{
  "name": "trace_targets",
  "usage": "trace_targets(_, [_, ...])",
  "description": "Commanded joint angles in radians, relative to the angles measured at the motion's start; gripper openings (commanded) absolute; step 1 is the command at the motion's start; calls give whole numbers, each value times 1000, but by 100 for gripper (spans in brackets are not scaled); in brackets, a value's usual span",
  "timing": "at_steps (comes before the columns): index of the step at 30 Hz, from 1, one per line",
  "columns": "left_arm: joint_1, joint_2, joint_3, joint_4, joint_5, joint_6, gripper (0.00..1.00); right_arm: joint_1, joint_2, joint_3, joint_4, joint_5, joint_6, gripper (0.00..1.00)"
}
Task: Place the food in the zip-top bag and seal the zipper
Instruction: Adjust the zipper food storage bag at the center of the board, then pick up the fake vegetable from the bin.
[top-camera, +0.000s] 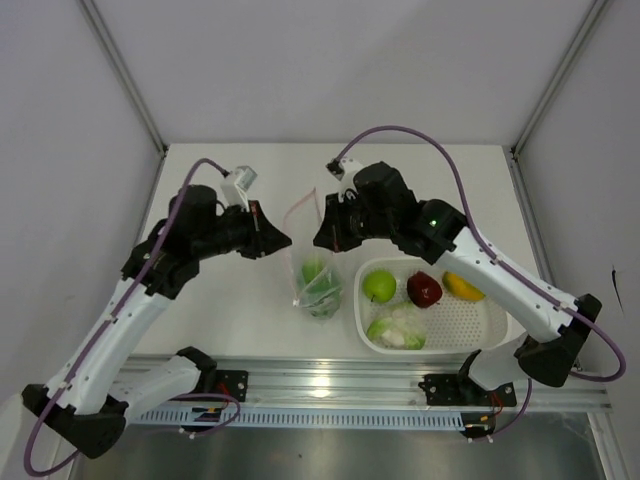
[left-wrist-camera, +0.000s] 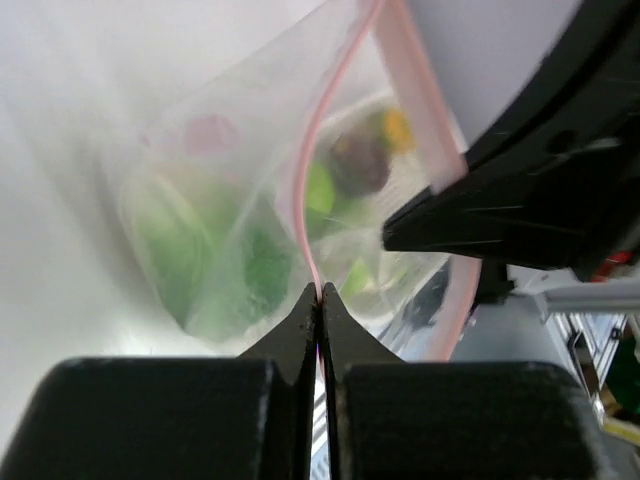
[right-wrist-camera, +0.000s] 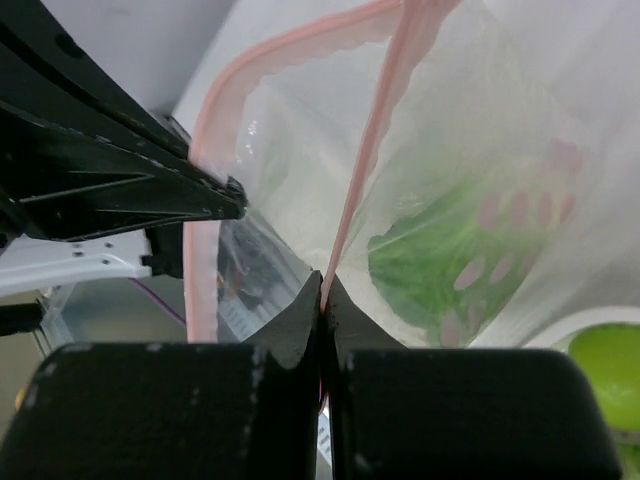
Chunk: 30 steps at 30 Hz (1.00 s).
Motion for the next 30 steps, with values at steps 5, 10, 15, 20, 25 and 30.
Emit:
trace_targets(5, [8, 30, -110, 58, 77, -20, 1, 6, 41, -35, -4, 23, 16, 6])
trace_targets(10, [8, 48, -51, 56, 98, -21, 1, 10, 36, 25, -61, 55, 0, 48])
trace_targets(15, [8, 48, -34, 53, 115, -21, 0, 10, -10, 64, -122, 106, -3, 61])
trace_targets(20, [8, 44, -1, 44, 121, -20, 0, 0, -62, 134, -249, 225, -21, 88])
trace_targets(25, [8, 47, 19, 39, 127, -12, 1, -30, -171, 111, -344, 307, 3, 99])
trace_targets(30, [8, 50, 23, 38, 132, -4, 1, -90, -343, -109, -349, 303, 106, 99])
